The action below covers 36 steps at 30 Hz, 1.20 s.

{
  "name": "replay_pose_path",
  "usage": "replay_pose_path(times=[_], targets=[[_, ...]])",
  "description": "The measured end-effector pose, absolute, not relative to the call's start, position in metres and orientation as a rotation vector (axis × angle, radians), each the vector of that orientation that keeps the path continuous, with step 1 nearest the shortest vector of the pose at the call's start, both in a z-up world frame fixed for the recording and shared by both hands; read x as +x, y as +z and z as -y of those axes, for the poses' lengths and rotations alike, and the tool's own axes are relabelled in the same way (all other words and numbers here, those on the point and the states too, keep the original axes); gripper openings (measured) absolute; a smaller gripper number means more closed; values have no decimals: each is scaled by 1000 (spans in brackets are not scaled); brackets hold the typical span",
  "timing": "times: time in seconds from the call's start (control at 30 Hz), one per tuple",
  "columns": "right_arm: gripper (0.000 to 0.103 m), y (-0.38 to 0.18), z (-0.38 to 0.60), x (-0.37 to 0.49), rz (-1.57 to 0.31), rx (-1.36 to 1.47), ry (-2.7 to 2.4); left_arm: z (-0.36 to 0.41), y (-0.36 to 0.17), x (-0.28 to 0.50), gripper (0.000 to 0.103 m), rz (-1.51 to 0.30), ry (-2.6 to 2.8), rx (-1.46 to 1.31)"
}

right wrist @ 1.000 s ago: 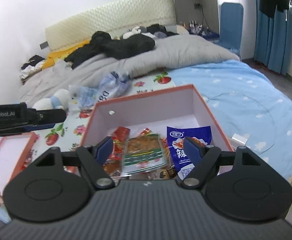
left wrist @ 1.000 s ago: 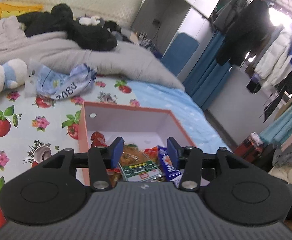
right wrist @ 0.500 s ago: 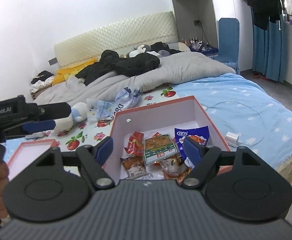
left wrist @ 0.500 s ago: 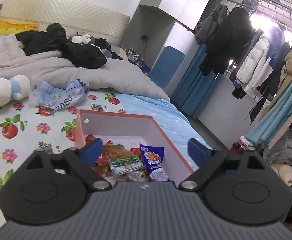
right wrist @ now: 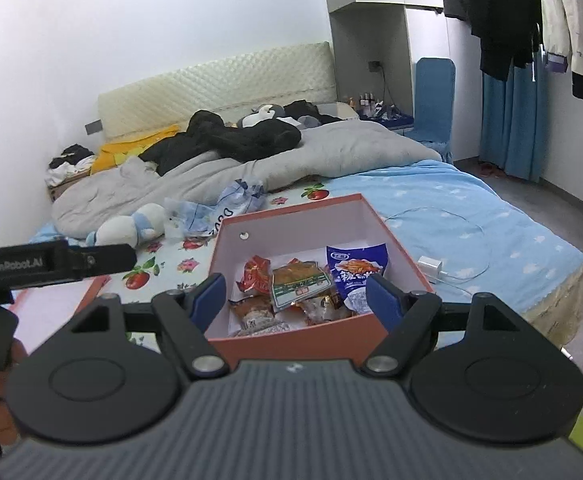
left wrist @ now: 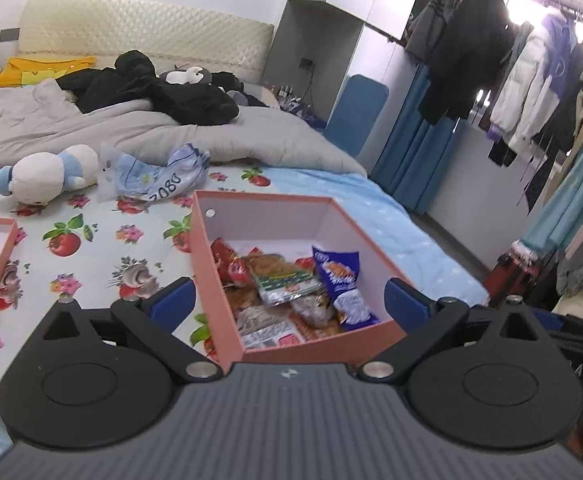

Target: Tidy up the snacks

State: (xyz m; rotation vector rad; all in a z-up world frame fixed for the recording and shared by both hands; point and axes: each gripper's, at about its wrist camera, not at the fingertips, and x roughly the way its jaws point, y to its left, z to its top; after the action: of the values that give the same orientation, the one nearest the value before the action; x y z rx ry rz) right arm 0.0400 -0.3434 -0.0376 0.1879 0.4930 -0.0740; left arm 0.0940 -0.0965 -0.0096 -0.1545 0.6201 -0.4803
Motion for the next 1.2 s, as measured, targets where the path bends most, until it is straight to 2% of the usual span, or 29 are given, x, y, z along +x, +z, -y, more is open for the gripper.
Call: replay_pose_path(times=[0.53, 1.2], targets=[[78, -77, 342, 56, -511, 177, -93, 104, -45, 122, 102, -651, -437, -100], [79, -87, 336, 69, -526, 192, -68, 103, -59, 134, 102, -664, -424, -63]])
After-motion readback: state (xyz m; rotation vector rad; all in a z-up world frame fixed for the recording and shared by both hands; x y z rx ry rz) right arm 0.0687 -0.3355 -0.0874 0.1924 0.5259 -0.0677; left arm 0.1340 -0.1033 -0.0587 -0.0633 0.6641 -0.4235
